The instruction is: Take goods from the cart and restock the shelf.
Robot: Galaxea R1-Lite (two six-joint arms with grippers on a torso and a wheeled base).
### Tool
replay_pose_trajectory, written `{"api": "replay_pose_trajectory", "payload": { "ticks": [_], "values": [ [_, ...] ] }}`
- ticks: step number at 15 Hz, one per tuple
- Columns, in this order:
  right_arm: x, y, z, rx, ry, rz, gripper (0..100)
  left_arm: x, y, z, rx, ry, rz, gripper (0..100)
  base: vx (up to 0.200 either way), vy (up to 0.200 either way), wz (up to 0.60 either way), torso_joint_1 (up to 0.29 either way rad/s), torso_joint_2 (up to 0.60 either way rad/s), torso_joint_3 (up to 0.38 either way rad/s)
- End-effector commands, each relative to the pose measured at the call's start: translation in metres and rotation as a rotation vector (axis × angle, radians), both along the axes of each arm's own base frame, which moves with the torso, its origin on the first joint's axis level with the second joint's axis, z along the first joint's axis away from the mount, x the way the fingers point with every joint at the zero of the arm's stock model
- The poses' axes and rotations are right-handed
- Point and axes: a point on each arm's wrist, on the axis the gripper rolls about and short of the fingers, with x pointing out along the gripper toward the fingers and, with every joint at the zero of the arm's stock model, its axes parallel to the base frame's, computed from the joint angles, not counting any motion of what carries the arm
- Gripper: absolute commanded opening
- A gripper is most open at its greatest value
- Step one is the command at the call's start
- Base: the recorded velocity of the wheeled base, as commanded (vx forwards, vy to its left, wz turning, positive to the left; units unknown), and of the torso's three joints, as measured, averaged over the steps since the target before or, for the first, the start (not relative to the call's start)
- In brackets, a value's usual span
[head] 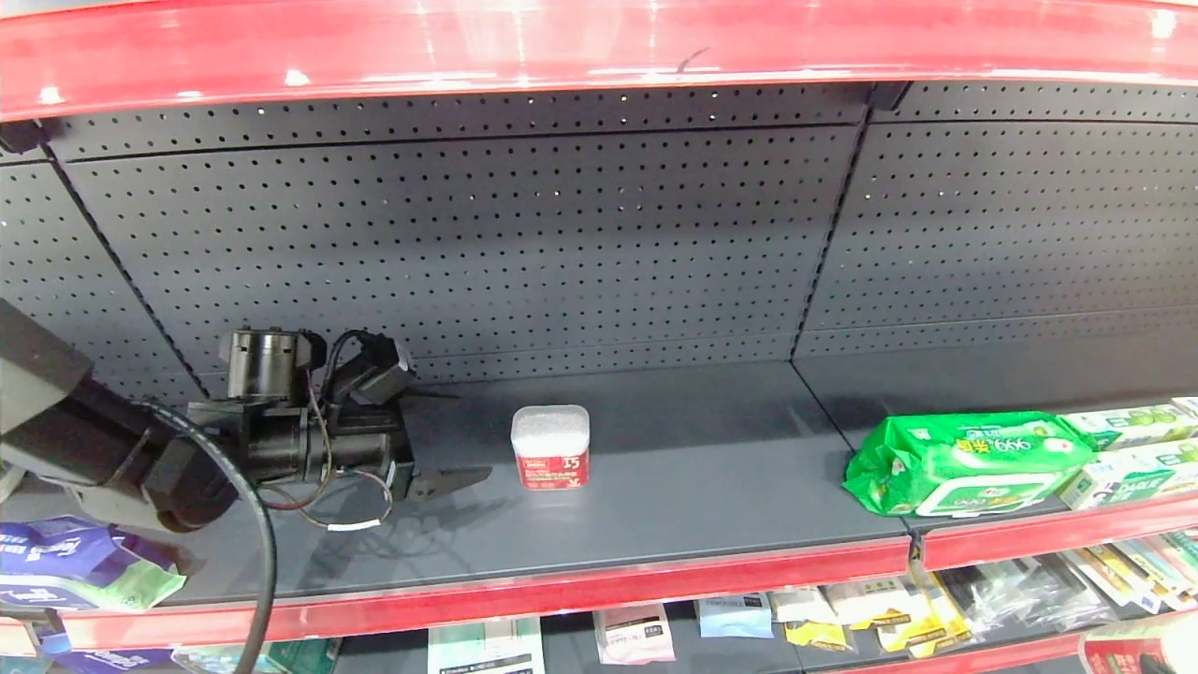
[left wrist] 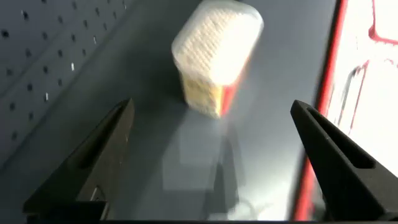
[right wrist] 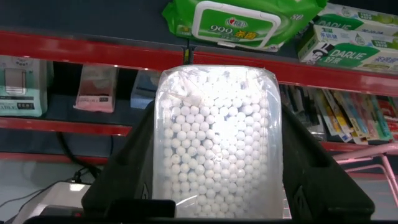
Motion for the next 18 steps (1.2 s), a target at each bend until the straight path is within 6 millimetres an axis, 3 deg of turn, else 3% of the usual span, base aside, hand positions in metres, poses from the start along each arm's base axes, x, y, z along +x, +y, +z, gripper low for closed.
{"api": "replay_pose_trajectory", "payload": {
  "ticks": [1, 4, 11, 16, 18],
  "values": [
    [0.003, 0.0, 0.0, -0.003, 0.021, -0.019, 0, 0.009, -0.003, -0.023, -0.037, 0.054, -0.015, 100, 0.0, 0.0, 0.0, 0.0, 0.0, 0.0],
    [0.006, -0.001, 0.001, -0.005, 0.033, -0.04, 0, 0.019, -0.009, -0.036, -0.063, -0.015, -0.033, 100, 0.0, 0.0, 0.0, 0.0, 0.0, 0.0],
    [0.015, -0.001, -0.001, -0.008, 0.104, -0.038, 0, 0.019, -0.015, -0.037, -0.115, 0.009, -0.072, 100, 0.0, 0.0, 0.0, 0.0, 0.0, 0.0],
    [0.02, -0.001, 0.001, -0.008, 0.121, -0.044, 0, 0.026, -0.016, -0.054, -0.127, -0.079, -0.088, 100, 0.0, 0.0, 0.0, 0.0, 0.0, 0.0],
    [0.021, -0.001, 0.001, -0.009, 0.13, -0.06, 0, 0.02, -0.017, -0.057, -0.138, -0.068, -0.117, 100, 0.0, 0.0, 0.0, 0.0, 0.0, 0.0]
  ]
}}
